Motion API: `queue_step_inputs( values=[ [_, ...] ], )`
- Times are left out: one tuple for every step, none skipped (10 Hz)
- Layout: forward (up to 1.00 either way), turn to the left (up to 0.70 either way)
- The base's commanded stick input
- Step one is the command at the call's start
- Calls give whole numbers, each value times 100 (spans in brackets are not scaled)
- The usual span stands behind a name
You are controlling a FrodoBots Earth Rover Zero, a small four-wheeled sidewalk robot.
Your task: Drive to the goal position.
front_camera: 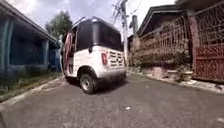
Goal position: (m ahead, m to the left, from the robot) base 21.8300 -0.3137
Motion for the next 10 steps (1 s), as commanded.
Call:
queue_step_inputs(
  values=[
    [0, 2],
    [0, 3],
    [0, 1],
    [-42, 1],
    [-70, 1],
    [-70, 0],
    [-70, 0],
    [-70, 0],
    [-70, 1],
    [-70, 2]
  ],
)
